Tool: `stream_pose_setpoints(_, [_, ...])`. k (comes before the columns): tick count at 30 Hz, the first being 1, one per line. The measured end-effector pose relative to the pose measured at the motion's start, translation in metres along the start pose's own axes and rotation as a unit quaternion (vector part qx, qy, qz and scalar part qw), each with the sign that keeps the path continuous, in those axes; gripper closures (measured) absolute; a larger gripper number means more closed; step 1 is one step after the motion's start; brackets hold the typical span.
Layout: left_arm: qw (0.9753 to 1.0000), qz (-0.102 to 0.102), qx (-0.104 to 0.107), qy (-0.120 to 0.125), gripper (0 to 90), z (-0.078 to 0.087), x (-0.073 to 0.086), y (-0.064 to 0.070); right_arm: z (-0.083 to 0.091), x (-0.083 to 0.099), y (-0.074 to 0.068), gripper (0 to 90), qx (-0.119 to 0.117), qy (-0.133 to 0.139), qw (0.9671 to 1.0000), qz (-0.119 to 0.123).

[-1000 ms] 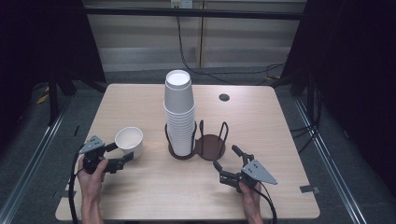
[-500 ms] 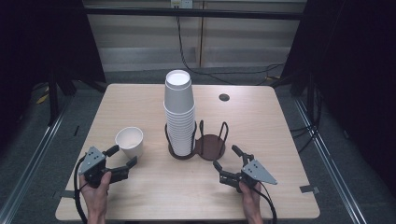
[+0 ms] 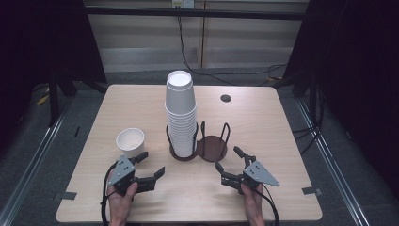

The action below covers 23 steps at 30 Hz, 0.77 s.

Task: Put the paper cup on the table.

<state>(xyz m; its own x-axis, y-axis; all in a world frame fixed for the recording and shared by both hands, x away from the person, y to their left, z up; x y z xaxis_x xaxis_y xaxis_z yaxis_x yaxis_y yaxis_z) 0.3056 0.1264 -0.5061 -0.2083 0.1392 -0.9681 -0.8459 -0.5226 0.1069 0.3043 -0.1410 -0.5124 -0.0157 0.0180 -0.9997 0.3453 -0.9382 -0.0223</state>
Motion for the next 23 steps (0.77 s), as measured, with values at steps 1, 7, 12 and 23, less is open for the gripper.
stream_pose_setpoints(1, [0.9999,-0.008,0.006,-0.002,15.7,-0.003,0.001,0.002,0.000,0.000,0.000,13.4,0.000,0.000,1.0000,0.000])
stream_pose_setpoints(7, [0.9996,-0.019,0.022,-0.003,15.4,-0.023,0.005,0.016,0.000,0.000,0.000,13.4,0.001,0.000,1.0000,0.000])
stream_pose_setpoints(12, [0.9994,-0.016,-0.002,0.030,15.3,-0.030,0.009,0.017,0.000,0.000,0.000,13.4,0.000,0.000,1.0000,0.000])
stream_pose_setpoints(23, [0.9931,-0.043,0.000,0.109,13.4,-0.022,0.003,0.025,0.000,0.000,0.000,13.5,0.000,-0.001,1.0000,-0.001])
Point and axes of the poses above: each handheld gripper's, and its own axes: z roughly backward along the jaws, x roughly out of its underside, y roughly to its right, the point moved 8 cm from there along -z, roughly forward along the jaws, and after that the axes turned 11 degrees about x, right-handed, at the moved point
